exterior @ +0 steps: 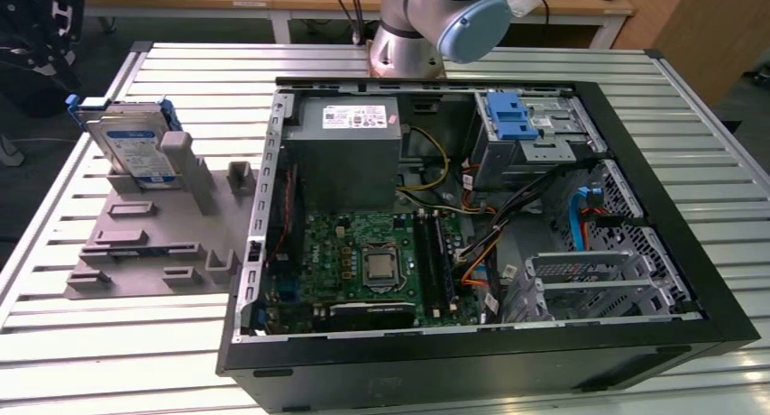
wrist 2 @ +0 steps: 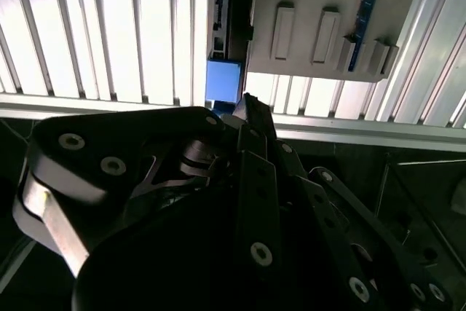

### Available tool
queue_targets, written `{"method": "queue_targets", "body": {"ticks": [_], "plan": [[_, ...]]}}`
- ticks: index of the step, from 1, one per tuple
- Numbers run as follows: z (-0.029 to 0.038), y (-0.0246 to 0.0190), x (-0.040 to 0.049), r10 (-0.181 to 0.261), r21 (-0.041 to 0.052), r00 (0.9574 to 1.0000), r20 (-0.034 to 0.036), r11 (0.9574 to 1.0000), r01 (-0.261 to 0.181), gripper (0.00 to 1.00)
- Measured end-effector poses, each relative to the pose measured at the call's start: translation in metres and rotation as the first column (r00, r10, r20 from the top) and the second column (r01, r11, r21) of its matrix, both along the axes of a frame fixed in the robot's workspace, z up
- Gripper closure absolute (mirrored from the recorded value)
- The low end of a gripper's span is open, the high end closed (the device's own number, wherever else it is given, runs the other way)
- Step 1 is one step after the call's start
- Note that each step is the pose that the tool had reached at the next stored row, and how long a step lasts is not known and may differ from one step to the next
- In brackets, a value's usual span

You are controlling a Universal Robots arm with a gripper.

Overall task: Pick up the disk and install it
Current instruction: 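Pick up the disk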

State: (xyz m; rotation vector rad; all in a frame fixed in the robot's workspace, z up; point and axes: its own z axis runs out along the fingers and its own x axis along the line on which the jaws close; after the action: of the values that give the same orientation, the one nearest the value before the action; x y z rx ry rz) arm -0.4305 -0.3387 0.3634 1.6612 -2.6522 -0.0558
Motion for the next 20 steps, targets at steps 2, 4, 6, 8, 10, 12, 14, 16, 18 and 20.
{"method": "queue_targets", "body": {"ticks": [2, 4, 6, 8, 10, 12, 14, 16, 18, 20], "plan": [[0.0000, 0.0000, 0.0000, 0.016, 0.0000, 0.9999, 0.0000, 0.9999, -0.016, 0.89], [0.0000, 0.0000, 0.0000, 0.033, 0.0000, 0.9995, 0.0000, 0.9995, -0.033, 0.89], [0.0000, 0.0000, 0.0000, 0.053, 0.0000, 0.9986, 0.0002, 0.9986, -0.053, 0.89], [0.0000, 0.0000, 0.0000, 0.078, 0.0000, 0.9970, 0.0003, 0.9970, -0.078, 0.89], [0.0000, 0.0000, 0.0000, 0.107, 0.0000, 0.9942, 0.0004, 0.9942, -0.107, 0.89], [0.0000, 0.0000, 0.0000, 0.137, 0.0000, 0.9905, 0.0003, 0.9905, -0.137, 0.89], [0.0000, 0.0000, 0.0000, 0.163, 0.0000, 0.9865, 0.0004, 0.9865, -0.163, 0.89], [-0.0001, -0.0001, 0.0000, 0.189, -0.0001, 0.9819, 0.0010, 0.9819, -0.189, 0.89], [-0.0001, 0.0000, 0.0000, 0.211, -0.0004, 0.9775, 0.0022, 0.9775, -0.211, 0.89], [-0.0001, 0.0000, 0.0000, 0.229, -0.0008, 0.9735, 0.0040, 0.9735, -0.229, 0.89]]}}
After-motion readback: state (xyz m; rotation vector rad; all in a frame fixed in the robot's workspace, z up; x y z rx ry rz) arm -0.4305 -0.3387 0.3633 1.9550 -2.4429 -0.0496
